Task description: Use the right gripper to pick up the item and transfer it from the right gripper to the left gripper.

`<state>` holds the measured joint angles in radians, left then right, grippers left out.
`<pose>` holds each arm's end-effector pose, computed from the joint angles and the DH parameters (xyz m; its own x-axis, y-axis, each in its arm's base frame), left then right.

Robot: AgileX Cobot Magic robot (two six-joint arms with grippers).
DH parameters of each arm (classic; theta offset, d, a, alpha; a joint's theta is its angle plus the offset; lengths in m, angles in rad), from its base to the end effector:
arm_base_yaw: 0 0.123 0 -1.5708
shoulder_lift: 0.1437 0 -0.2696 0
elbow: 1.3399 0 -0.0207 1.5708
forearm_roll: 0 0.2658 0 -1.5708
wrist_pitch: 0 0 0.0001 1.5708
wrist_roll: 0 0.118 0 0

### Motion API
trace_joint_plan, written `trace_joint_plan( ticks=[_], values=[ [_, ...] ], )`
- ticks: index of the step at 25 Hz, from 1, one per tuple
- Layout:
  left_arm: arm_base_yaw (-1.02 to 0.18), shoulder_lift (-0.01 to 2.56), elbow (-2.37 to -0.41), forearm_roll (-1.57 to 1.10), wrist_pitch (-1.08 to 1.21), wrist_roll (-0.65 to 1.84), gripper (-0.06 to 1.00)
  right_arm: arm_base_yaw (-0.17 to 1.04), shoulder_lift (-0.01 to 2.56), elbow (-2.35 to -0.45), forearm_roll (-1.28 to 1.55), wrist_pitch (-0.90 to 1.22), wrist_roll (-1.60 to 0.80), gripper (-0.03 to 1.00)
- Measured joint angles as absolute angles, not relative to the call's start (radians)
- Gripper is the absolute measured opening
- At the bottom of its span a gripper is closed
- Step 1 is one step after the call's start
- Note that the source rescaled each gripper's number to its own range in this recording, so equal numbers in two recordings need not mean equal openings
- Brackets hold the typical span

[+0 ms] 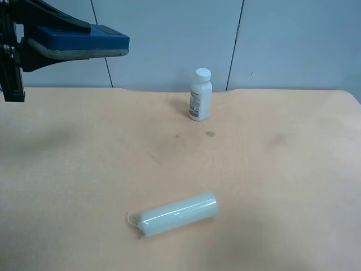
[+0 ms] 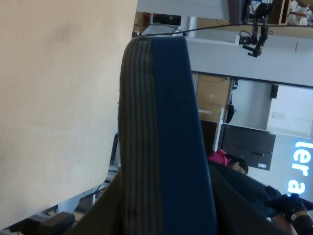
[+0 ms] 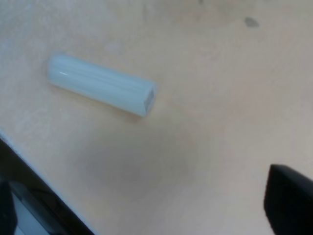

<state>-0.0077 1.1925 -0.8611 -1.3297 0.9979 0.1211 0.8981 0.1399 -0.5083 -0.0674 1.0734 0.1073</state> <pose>0.2558 -0.0983 0.3026 -0.8726 -0.4870 -0.0368 -0.1285 0.3016 -0.9447 0.0471 0.0479 0.2658 -0.4157 -0.4017 -0.8160 -0.7215 0.6919 0.0271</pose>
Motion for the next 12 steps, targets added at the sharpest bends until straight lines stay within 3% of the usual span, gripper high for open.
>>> trace_joint_plan(
  ticks=[5, 12],
  values=[
    [-0.008, 1.193, -0.861, -1.33, 0.998, 0.166, 0.0, 0.872, 0.14, -0.508, -0.067, 1.073, 0.107, 1.0],
    [-0.008, 1.193, -0.861, -1.329, 1.012, 0.225, 0.0, 0.561, 0.046, -0.505, -0.067, 1.072, 0.107, 1.0]
  ],
)
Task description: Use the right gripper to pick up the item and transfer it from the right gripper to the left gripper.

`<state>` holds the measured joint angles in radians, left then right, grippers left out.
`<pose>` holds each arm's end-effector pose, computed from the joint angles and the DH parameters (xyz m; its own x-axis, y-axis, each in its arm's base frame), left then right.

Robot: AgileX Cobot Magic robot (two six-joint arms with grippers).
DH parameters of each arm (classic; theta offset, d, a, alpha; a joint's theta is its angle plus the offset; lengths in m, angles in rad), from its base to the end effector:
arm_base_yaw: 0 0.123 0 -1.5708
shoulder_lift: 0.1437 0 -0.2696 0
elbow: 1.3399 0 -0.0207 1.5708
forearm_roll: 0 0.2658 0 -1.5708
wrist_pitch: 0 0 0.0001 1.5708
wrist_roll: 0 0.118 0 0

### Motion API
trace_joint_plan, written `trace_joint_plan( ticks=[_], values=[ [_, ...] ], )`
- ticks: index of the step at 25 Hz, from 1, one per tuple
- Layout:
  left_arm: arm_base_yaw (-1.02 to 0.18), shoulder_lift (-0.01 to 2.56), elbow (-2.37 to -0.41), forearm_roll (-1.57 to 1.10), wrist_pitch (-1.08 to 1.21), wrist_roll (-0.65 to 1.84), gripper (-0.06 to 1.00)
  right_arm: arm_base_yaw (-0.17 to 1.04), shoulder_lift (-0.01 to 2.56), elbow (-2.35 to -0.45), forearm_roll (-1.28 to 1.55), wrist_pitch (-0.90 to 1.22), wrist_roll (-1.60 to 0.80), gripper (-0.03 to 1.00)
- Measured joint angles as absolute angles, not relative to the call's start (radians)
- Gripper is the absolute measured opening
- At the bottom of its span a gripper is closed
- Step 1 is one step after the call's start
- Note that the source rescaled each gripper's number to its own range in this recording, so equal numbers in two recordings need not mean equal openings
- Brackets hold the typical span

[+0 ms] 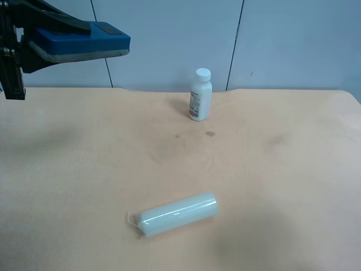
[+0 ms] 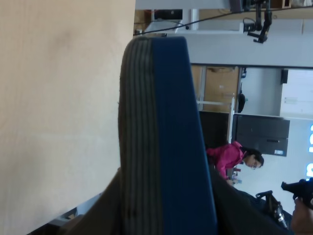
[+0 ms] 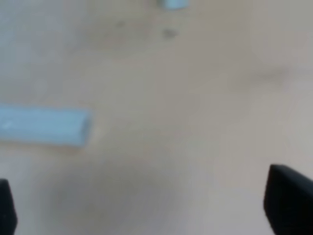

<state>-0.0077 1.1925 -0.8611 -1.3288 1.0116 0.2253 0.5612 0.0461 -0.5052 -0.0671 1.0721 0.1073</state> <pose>0.2544 -0.0991 0.3026 -0.8876 -0.4417 -0.1309 -0.0355 0.3489 -0.9365 0.0490 0.0226 0.2705 -0.4597 -0.2004 -0.8652 -0.4549 0.8898 0.0356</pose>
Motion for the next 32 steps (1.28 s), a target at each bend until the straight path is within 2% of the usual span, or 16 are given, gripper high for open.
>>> trace_joint_plan(
  ticks=[4, 8, 14, 24, 32],
  values=[
    [-0.008, 1.193, -0.861, -1.319, 1.013, 0.259, 0.0, 0.383, -0.003, -0.505, -0.067, 1.072, 0.108, 1.0],
    [-0.008, 1.193, -0.861, -1.264, 1.013, 0.314, 0.0, 0.303, -0.003, -0.505, -0.067, 1.072, 0.108, 1.0],
    [-0.008, 1.193, -0.861, -1.138, 0.965, 0.375, 0.0, 0.297, -0.003, -0.505, -0.067, 1.072, 0.108, 1.0],
    [-0.008, 1.21, -0.861, -0.822, 0.738, 0.399, 0.0, 0.297, -0.003, -0.505, -0.067, 1.072, 0.108, 1.0],
    [-0.008, 1.249, -0.861, -0.607, 0.544, 0.538, 0.0, 0.297, -0.003, -0.505, -0.067, 1.072, 0.108, 1.0]
  ],
)
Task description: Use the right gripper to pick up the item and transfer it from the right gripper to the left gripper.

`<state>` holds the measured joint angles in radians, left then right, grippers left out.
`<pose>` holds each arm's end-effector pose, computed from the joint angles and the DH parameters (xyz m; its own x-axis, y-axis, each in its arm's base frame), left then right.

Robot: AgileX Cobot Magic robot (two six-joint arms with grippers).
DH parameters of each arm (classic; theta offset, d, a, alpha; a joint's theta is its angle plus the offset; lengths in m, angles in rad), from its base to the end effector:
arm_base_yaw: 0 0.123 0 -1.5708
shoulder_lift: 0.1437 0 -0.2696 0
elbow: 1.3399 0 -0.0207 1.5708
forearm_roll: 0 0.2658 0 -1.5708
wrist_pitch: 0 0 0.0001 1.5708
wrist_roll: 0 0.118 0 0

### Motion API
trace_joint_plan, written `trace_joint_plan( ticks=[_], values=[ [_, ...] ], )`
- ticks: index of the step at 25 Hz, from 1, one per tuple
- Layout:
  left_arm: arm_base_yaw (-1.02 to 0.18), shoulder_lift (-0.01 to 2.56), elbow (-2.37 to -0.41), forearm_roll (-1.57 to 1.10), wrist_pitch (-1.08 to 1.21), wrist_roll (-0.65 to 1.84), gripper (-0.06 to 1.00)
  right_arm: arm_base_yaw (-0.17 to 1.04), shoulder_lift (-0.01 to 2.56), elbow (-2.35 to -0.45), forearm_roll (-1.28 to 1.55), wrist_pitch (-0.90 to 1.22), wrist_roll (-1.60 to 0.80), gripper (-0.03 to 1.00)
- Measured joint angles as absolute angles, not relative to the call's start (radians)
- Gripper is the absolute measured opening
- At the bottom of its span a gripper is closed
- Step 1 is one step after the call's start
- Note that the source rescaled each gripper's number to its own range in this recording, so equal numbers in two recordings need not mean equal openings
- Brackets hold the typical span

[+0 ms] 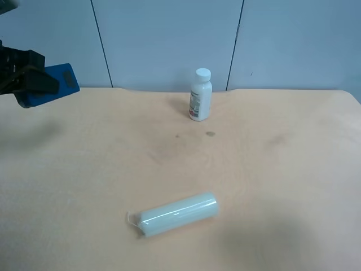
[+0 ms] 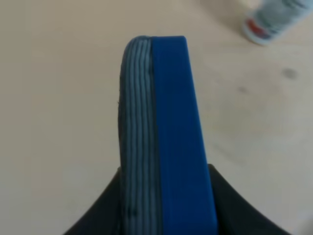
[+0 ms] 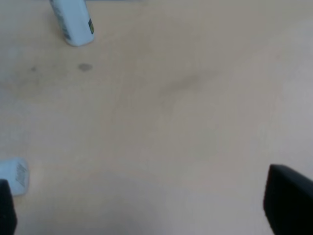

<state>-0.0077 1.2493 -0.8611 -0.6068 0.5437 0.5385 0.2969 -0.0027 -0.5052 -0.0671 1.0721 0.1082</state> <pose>0.2935 -0.0371 0.2514 -0.6897 0.0077 -0.7240 0.2225 0.9538 -0.2019 0.0462 0.0069 0.2730 -0.4554 -0.0600 -0.8883 -0.2080 0.9773 0.0406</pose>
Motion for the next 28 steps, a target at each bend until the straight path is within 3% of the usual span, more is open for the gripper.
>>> trace_joint_plan(
  ticks=[10, 28],
  values=[
    [-0.008, 1.378, -0.861, -0.351, 0.357, 0.568, 0.0, 0.297, -0.003, -0.505, -0.067, 1.072, 0.108, 1.0],
    [-0.008, 1.669, -0.861, -0.321, 0.202, 0.568, 0.0, 0.297, -0.003, -0.505, -0.067, 1.072, 0.108, 1.0]
  ],
)
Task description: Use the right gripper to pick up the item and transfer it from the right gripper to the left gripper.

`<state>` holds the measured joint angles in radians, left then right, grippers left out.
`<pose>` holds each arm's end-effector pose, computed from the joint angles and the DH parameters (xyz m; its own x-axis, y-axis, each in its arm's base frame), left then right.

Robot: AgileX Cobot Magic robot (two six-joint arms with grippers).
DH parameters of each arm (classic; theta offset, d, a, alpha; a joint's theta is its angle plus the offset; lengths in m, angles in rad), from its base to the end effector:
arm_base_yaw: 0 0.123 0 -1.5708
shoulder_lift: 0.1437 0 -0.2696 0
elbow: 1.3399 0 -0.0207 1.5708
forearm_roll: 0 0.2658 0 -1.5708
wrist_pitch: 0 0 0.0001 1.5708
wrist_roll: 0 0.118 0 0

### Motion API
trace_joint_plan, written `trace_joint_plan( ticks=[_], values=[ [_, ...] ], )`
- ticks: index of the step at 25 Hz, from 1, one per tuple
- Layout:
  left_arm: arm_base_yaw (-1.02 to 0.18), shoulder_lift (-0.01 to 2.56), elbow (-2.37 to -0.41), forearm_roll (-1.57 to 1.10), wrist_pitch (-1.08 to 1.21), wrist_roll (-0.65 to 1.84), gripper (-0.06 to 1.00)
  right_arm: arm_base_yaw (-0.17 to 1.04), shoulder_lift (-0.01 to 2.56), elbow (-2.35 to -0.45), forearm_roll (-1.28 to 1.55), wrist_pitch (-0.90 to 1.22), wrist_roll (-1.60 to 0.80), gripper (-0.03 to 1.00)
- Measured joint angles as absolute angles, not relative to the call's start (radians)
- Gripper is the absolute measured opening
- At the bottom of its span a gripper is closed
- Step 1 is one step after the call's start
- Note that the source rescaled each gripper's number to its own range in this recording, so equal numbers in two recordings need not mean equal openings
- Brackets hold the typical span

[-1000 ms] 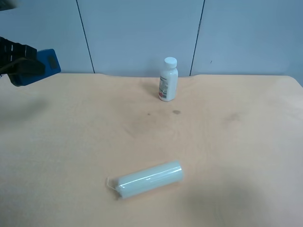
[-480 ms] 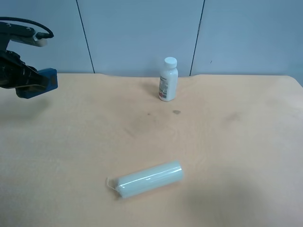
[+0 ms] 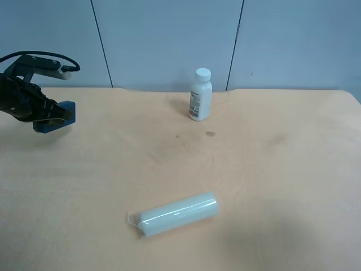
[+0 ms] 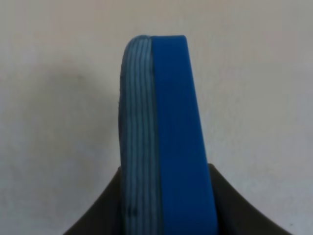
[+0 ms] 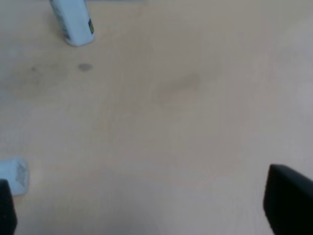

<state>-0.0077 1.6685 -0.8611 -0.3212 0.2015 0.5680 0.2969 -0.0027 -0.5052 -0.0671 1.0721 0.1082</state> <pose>0.3499 -0.0102 0.1319 -0.7538 0.2555 -0.6055 0.2427 0.9644 0.1049 0.0462 0.0069 0.2730 -0.4554 -0.0600 -0.8883 -0.2080 0.9773 0.0406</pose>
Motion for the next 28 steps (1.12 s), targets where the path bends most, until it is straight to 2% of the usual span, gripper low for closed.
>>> trace_joint_plan(
  ticks=[13, 14, 16, 17, 18, 19, 20, 22, 28],
  values=[
    [-0.008, 1.68, -0.861, -0.321, 0.197, 0.568, 0.01, 0.297, -0.003, -0.505, -0.067, 1.072, 0.108, 1.0],
    [-0.008, 1.68, -0.861, -0.321, 0.197, 0.568, 0.07, 0.297, -0.003, -0.505, -0.067, 1.072, 0.108, 1.0],
    [-0.008, 1.68, -0.861, -0.321, 0.188, 0.568, 0.39, 0.297, -0.003, -0.505, -0.067, 1.072, 0.108, 1.0],
    [-0.008, 1.68, -0.861, -0.321, 0.181, 0.568, 0.62, 0.297, -0.003, -0.505, -0.067, 1.072, 0.108, 1.0],
    [-0.008, 1.68, -0.861, -0.321, 0.174, 0.568, 0.79, 0.297, -0.003, -0.505, -0.067, 1.072, 0.108, 1.0],
    [-0.008, 1.68, -0.861, -0.322, 0.172, 0.568, 0.87, 0.297, -0.003, -0.505, -0.067, 1.072, 0.108, 1.0],
    [-0.008, 1.68, -0.861, -0.322, 0.17, 0.568, 0.93, 0.297, -0.003, -0.505, -0.067, 1.072, 0.108, 1.0],
    [-0.008, 1.68, -0.861, -0.322, 0.168, 0.568, 0.97, 0.297, -0.003, -0.505, -0.067, 1.072, 0.108, 1.0],
    [-0.008, 1.678, -0.861, -0.322, 0.176, 0.568, 0.99, 0.297, -0.003, -0.505, -0.067, 1.072, 0.108, 1.0]
  ],
)
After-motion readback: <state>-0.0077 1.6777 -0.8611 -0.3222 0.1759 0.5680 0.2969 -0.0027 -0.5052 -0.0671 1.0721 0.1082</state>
